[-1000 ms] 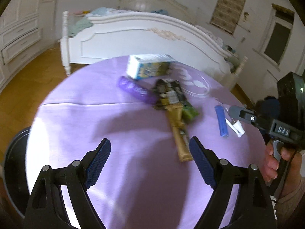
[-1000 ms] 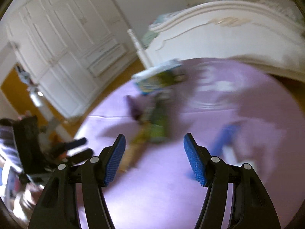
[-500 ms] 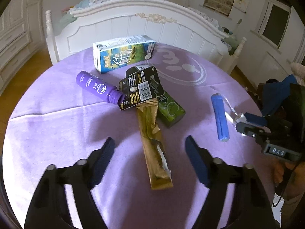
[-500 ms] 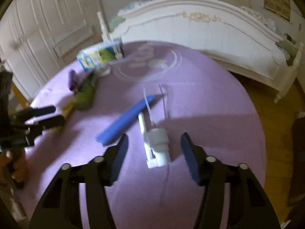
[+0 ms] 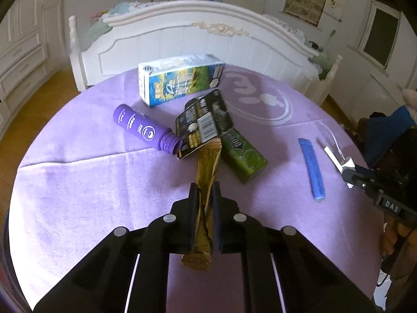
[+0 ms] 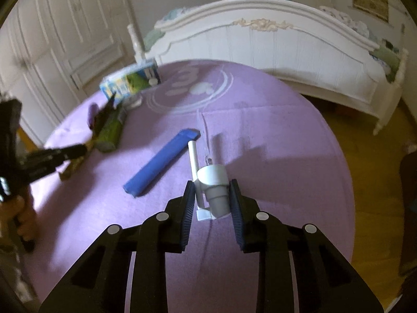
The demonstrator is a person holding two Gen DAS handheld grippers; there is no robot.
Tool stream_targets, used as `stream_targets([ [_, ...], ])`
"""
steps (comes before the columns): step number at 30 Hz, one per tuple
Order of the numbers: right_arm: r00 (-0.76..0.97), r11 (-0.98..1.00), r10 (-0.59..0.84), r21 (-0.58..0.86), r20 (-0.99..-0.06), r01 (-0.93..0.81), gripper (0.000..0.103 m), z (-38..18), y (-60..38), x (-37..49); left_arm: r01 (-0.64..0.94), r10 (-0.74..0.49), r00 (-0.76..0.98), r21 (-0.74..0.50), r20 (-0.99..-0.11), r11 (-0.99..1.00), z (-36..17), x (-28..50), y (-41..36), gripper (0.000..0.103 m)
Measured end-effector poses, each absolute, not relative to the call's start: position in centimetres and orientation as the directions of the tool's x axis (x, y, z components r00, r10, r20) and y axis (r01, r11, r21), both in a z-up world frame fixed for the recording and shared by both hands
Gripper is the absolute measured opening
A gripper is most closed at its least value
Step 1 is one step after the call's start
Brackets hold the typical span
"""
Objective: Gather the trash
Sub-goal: 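Grasp the gold wrapper with the left tool while the right tool grasps the small white plastic piece, then carry the gold wrapper and white plastic piece over the black bin and open both tools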
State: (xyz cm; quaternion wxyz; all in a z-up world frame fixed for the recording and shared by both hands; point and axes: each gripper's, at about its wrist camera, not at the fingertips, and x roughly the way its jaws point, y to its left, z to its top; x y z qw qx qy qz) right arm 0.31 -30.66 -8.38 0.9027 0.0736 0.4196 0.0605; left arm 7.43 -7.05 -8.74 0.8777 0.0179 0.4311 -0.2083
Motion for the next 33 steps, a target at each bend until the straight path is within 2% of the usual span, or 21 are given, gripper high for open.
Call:
stream_targets([
  [9,0.706,0.940,0.291,0.331,-0.646,-0.086,0.027,-5.2,-30.9,-1.4,0.387,-0.408,0.584,-0.200,-0.702,0.900,-6.1,4.7,-4.4,0.012],
  [18,0.683,0.911,0.402,0.337,-0.610,-0.236,0.027,-1.6,-24.8,-0.3,0.318,-0.401,0.664,-0.247,-0.631,0.915,-3.5,1.9,1.2,0.012],
  [33,0.515,0.787,0.596,0.318,-0.616,-0.529,0.027,1.1,-7.9,2.1,-0.026,-0.109,0.778,-0.206,-0.619,0.978,-4.5,-2.0,15.9,0.013],
])
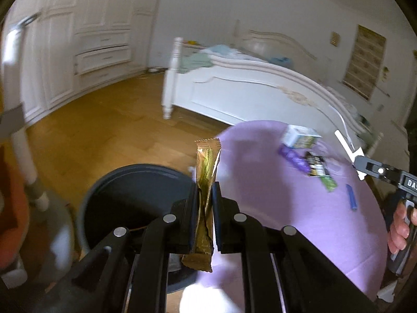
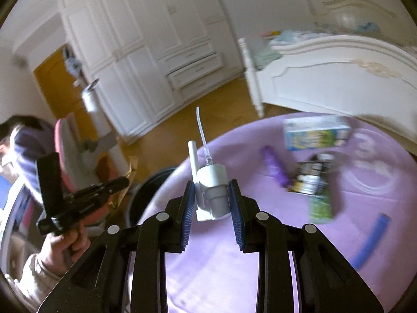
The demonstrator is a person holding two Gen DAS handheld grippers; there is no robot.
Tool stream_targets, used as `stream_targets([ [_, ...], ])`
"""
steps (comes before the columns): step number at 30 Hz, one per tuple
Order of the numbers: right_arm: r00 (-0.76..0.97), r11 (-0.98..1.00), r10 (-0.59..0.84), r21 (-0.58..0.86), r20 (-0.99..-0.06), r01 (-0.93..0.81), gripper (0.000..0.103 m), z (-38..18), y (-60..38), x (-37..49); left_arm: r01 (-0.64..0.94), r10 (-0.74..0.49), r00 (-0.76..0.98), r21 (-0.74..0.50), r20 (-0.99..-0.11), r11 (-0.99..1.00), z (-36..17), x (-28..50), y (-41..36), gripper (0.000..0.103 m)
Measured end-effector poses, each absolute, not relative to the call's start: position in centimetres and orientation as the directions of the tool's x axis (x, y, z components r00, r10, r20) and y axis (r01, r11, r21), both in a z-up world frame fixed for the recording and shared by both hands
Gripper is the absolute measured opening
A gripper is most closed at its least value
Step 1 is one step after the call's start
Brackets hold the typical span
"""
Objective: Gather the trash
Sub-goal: 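Carry the gold wrapper and white plastic piece over the black bin and open both tools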
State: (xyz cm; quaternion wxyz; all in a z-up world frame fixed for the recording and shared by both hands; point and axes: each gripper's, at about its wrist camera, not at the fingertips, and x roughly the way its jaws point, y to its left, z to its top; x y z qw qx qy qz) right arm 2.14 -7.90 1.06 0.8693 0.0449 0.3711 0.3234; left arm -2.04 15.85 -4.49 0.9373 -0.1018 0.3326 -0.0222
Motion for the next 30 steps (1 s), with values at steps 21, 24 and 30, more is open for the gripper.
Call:
stream_targets([
  [21,0.266,0.690,0.630,0.369,-0.730,-0.622,0.028,-5.1,9.9,7.6,-0.178,-0.042,0.755,-0.266,-0.654,0.948,-7.9,-2.4,24.0,0.013],
  [24,0.255,0.688,0.625,0.367,-0.738,-0.626,0.028,-5.7,10.3,7.9,-0.183,-0.043,0.752,-0.272,-0.657,0.945,-8.1,-2.2,24.3,0.013],
  [30,0.243,0.688,0.615,0.360,-0.750,-0.630,0.028,-6.6,11.9,8.5,-0.188,-0.049,0.745,-0.279,-0.665,0.942,-8.5,-1.6,24.9,0.013],
])
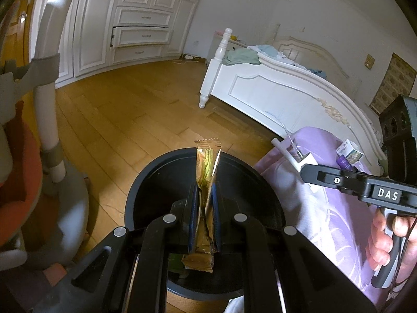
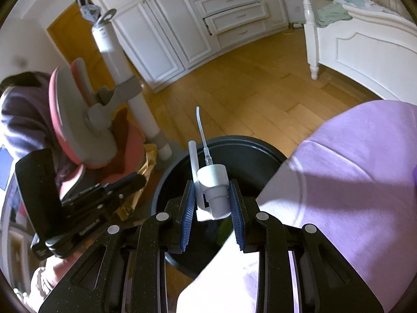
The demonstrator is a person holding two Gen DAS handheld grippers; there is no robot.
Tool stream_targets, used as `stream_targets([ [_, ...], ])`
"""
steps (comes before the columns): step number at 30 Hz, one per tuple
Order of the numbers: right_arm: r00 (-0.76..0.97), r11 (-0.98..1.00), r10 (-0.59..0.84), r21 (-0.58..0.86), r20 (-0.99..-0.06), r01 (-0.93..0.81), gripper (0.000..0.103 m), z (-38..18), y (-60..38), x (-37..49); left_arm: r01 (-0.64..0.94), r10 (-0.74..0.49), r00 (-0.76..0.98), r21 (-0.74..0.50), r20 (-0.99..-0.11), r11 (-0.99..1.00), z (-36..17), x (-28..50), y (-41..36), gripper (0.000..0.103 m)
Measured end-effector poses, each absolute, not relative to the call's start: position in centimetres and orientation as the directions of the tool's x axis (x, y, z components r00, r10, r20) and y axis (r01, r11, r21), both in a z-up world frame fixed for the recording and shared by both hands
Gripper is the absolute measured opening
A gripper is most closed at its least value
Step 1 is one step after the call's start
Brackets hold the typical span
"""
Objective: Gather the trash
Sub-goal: 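Carry the gold wrapper and white plastic piece over the black bin and open both tools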
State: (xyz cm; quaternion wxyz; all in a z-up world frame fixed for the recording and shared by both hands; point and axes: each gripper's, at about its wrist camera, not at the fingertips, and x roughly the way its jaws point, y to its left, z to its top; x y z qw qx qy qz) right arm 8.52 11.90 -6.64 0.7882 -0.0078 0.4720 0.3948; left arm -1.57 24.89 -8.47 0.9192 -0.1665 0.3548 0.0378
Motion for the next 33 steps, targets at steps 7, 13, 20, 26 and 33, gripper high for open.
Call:
stream_targets([
  [7,0.238,0.689,0.610,0.358,-0.756,-0.630,0.028,-7.0,13.0,9.0,-0.192,-0.049,0.743,-0.284,-0.668,0.939,-8.6,-1.2,25.2,0.014],
  [13,0.259,0.688,0.631,0.374,-0.731,-0.623,0.063,-6.5,12.6,9.2,-0.205,-0.050,0.733,-0.290,-0.679,0.935,-8.5,-1.0,25.4,0.026],
  [20,0.278,0.688,0.658,0.408,-0.700,-0.600,0.069,-5.5,10.8,9.7,-0.201,-0.032,0.757,-0.279,-0.653,0.939,-7.3,-1.4,24.3,0.072],
  [26,0.327,0.708,0.658,0.408,-0.679,-0.576,0.077,-4.6,6.9,10.2,-0.132,-0.072,0.771,-0.269,-0.632,0.954,-5.7,-0.3,21.5,0.086],
  [33,0.423,0.772,0.609,0.378,-0.671,-0.512,0.080,-3.1,-1.1,13.1,0.029,-0.215,0.748,-0.292,-0.628,0.956,-3.9,2.9,15.1,0.091],
])
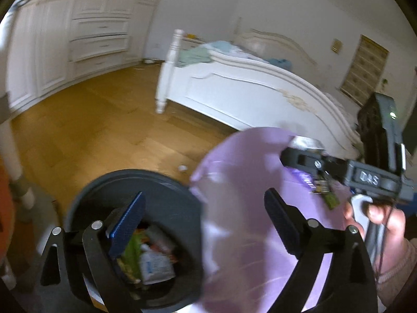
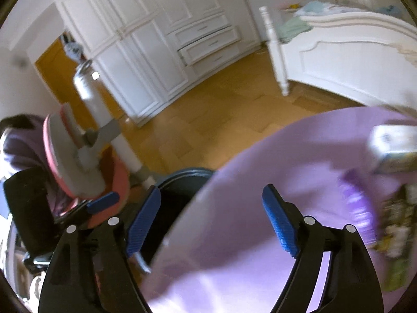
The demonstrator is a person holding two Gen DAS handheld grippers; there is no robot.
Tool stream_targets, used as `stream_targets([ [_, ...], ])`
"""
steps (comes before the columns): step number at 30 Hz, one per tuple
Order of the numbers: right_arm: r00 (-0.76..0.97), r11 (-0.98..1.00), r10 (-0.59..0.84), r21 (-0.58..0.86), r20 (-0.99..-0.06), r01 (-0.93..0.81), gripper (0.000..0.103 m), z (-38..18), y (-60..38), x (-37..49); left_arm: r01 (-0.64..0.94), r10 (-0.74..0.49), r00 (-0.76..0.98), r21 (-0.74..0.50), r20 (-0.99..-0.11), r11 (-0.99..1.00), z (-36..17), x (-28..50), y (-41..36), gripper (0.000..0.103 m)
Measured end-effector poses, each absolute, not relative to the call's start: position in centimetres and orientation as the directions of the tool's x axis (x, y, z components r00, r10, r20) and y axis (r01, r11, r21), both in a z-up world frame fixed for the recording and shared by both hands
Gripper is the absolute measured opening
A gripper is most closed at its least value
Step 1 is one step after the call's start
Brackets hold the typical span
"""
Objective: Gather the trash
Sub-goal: 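Grasp the purple tube with the left tool while the right tool grasps the white milk carton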
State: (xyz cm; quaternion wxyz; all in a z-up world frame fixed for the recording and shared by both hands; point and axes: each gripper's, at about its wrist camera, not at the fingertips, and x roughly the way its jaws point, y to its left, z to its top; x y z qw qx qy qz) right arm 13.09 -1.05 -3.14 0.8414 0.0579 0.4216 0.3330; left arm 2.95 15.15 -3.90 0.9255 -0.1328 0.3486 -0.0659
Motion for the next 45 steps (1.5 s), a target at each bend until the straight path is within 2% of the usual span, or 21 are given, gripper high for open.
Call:
stream_targets([
  [4,0.467,0.806,0.539,0.267,-0.701,-0.529,0.080,-1.6,-5.8,15.7,0.110,-0.288,0.712,-0.303,-0.640,0.947,-3.5,5.4,10.9,0.091],
  [9,0.516,0.791,0.376,-0.022,-0.770,-0.611,0.080,-1.1,-9.4,18.6,0.157,-0.341,0.666,-0.322,-0.663,0.934,-4.1,8.7,6.2,0.091],
  [13,0.512,0.675,0.268,-0.220,-0.816,-0.704,0.080,-2.5,-10.9,20.5,0.166,-0.361,0.623,-0.334,-0.694,0.928,-5.3,11.4,3.4,0.091],
  [18,0.505,0.542,0.194,-0.337,-0.841,-0.770,0.080,-4.9,-11.7,22.5,0.160,-0.352,0.589,-0.322,-0.728,0.933,-6.9,14.0,0.7,0.090],
  [20,0.485,0.510,0.184,-0.339,-0.855,-0.791,0.080,-5.6,-11.5,23.4,0.154,-0.344,0.580,-0.315,-0.739,0.936,-7.2,14.9,0.2,0.090],
  [26,0.469,0.454,0.139,-0.365,-0.872,-0.813,0.072,-7.5,-10.8,24.3,0.144,-0.304,0.552,-0.270,-0.777,0.952,-8.3,16.9,-1.4,0.075],
  [31,0.457,0.585,0.142,-0.298,-0.878,-0.754,0.053,-6.6,-12.6,25.8,0.132,-0.220,0.561,-0.176,-0.798,0.975,-8.8,17.6,-2.6,0.061],
  [35,0.431,0.703,0.147,-0.212,-0.890,-0.679,0.048,-5.8,-15.1,26.9,0.130,-0.114,0.588,-0.046,-0.801,0.990,-9.1,17.3,-2.7,0.032],
  [36,0.418,0.719,0.151,-0.191,-0.896,-0.668,0.048,-5.7,-15.6,27.1,0.134,-0.108,0.588,-0.035,-0.802,0.990,-9.0,17.0,-2.7,0.029],
  [39,0.342,0.746,0.175,-0.102,-0.923,-0.658,0.048,-5.3,-16.5,27.4,0.148,-0.088,0.582,-0.001,-0.809,0.989,-9.0,16.6,-2.3,0.026],
  [42,0.301,0.749,0.167,-0.078,-0.939,-0.658,0.048,-5.9,-16.3,27.3,0.171,-0.071,0.583,0.037,-0.810,0.985,-9.1,15.9,-1.8,0.025],
  [45,0.288,0.747,0.131,-0.096,-0.948,-0.657,0.049,-7.8,-15.5,27.4,0.193,-0.101,0.585,0.016,-0.805,0.981,-9.0,15.0,-1.3,0.025],
])
